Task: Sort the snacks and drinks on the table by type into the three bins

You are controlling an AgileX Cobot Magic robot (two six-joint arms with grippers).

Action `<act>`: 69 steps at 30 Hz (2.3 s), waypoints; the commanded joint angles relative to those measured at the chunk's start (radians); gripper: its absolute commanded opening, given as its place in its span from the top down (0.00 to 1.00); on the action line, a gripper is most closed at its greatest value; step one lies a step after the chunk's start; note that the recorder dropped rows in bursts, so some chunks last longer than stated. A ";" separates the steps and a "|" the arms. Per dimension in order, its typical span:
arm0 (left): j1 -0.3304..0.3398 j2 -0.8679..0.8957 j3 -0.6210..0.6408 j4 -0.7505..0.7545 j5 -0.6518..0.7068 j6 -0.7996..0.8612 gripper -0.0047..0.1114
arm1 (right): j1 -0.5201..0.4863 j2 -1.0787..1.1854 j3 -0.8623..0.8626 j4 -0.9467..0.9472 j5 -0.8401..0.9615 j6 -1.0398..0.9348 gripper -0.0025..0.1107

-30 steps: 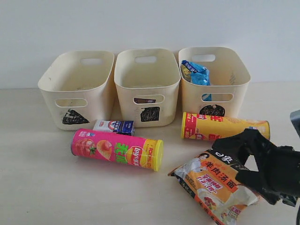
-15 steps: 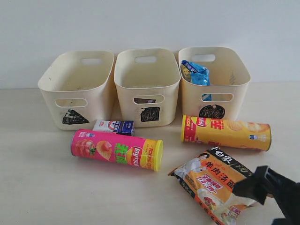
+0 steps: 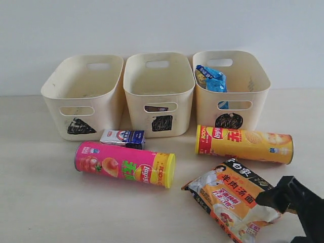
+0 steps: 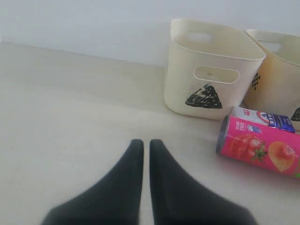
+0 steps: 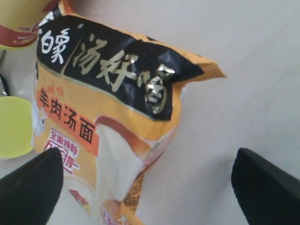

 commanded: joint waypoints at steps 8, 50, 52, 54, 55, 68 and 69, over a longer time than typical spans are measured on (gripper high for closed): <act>-0.003 -0.004 0.004 -0.008 -0.006 0.001 0.92 | -0.007 0.332 -0.103 0.149 -0.236 -0.143 0.20; -0.003 -0.004 0.004 -0.008 -0.006 0.001 0.92 | -0.007 0.273 -0.411 -0.227 -0.113 -0.056 0.98; -0.003 -0.004 0.004 -0.008 -0.006 0.001 0.92 | -0.007 0.218 -0.411 -0.256 -0.124 -0.025 0.98; -0.003 -0.004 0.004 -0.008 -0.006 0.001 0.92 | -0.007 0.165 -0.411 -0.278 -0.131 0.007 0.98; -0.003 -0.004 0.004 -0.008 -0.006 0.001 0.92 | -0.007 0.140 -0.411 -0.283 -0.131 0.016 0.98; -0.003 -0.004 0.004 -0.008 -0.006 0.001 0.92 | -0.007 -0.023 -0.545 -0.317 -0.088 0.088 0.98; -0.003 -0.004 0.004 -0.008 -0.006 0.001 0.92 | -0.007 -0.023 -0.572 -0.330 -0.067 0.105 0.98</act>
